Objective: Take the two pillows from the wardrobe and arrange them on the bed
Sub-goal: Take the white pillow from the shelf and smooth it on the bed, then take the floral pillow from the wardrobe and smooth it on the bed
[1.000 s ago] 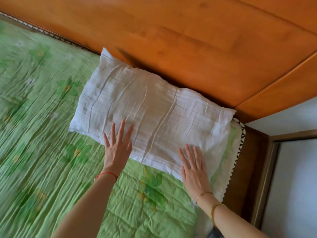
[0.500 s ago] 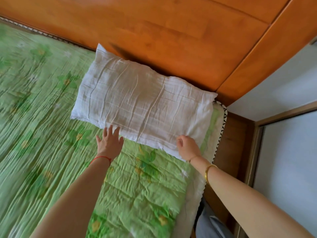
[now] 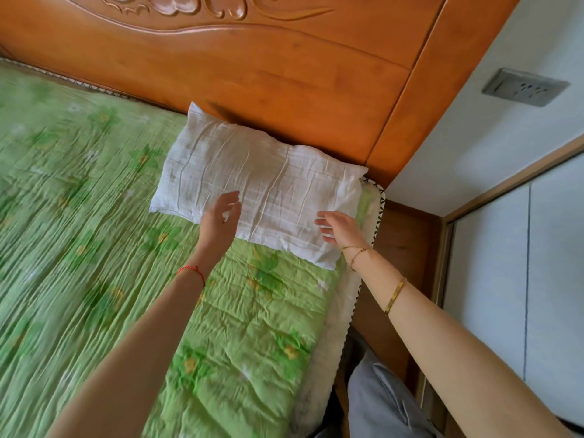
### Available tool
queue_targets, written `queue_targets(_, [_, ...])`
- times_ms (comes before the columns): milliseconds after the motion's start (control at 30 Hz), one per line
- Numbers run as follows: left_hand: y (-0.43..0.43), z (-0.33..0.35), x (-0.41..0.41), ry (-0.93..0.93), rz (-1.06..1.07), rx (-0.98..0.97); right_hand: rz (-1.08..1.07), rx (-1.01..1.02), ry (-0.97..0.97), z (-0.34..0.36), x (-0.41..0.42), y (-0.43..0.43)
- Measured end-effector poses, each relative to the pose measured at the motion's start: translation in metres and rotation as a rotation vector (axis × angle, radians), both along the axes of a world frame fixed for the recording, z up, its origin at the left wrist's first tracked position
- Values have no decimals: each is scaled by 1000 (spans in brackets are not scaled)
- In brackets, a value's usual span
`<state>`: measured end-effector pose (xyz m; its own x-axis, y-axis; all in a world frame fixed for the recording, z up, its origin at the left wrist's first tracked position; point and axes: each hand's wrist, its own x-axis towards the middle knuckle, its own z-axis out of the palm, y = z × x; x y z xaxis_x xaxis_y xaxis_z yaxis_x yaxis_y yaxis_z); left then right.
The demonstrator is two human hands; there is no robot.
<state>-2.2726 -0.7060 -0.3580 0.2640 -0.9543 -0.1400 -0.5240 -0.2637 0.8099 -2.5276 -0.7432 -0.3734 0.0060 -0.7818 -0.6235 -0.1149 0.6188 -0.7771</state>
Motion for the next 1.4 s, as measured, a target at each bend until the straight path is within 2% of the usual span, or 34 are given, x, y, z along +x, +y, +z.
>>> queue_targets(233, [16,97,-55,373,25,-172,-65,-141,-118,93,-37,36])
queue_targets(400, [31,145,-102,542,-19,-241,-154,-213,-216,149,-72,62])
queue_targets(633, [60,189,-181,613,-151,-237,-220,-351,-227,193,-139,116])
queue_targets(900, [114,224,-287,643,-293,-206,-364,-365,-194,222,-234,215])
queue_targets(1133, [149,230,-381,708,-453,-121,-526,-397,-136,234,-308,296])
queue_targets(1400, [179,222,-455,792,-678,40,-812,-446,-104,243,-342,355])
